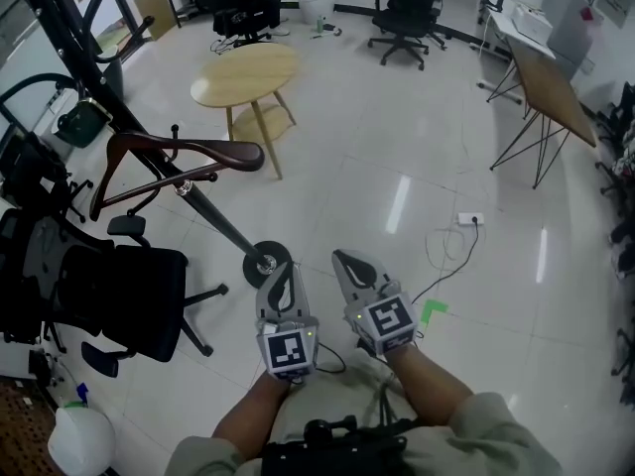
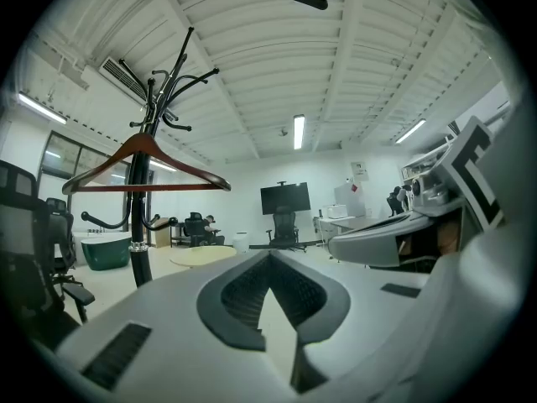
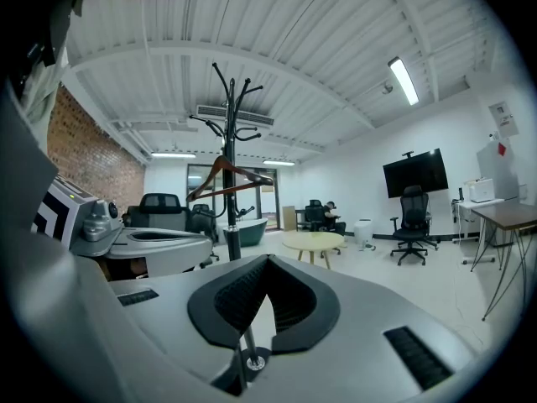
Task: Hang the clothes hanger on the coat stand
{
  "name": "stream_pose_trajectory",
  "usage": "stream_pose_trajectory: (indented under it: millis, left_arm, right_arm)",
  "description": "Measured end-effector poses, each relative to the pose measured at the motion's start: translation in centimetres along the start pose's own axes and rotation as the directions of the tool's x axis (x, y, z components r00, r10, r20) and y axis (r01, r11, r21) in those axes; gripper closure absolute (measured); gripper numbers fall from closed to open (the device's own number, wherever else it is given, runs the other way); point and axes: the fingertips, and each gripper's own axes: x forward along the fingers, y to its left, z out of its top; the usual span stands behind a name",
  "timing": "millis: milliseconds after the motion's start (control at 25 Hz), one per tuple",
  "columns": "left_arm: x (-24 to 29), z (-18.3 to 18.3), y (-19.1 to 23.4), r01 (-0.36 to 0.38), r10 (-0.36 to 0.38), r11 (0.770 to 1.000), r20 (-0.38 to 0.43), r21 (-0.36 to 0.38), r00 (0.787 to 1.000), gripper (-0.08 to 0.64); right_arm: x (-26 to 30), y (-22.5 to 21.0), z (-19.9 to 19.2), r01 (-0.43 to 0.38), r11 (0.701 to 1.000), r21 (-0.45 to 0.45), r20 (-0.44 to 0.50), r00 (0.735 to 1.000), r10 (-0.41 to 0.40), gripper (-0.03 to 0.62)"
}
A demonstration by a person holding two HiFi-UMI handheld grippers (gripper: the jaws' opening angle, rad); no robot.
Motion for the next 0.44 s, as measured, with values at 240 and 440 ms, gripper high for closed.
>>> stream_pose_trajectory:
  millis: [240,440]
  left_arm:
    - [-0.4,0.0,-0.2,0.004,-0.004,1.0,0.003,-0.006,1.0,0.548]
    - [-1.3,0.4,-1.2,0.008,-0.008,1.0,-0.002,-0.016,1.0,0.548]
  right_arm:
    - [-0.5,0.3,-0.4,-0.009,1.0,-0.029,-0.032,0.999,0.008,0.588]
    - [-1.9,0.4,-0.3,-0.004,1.0,-0.026,-0.041,0.999,0.003,0.588]
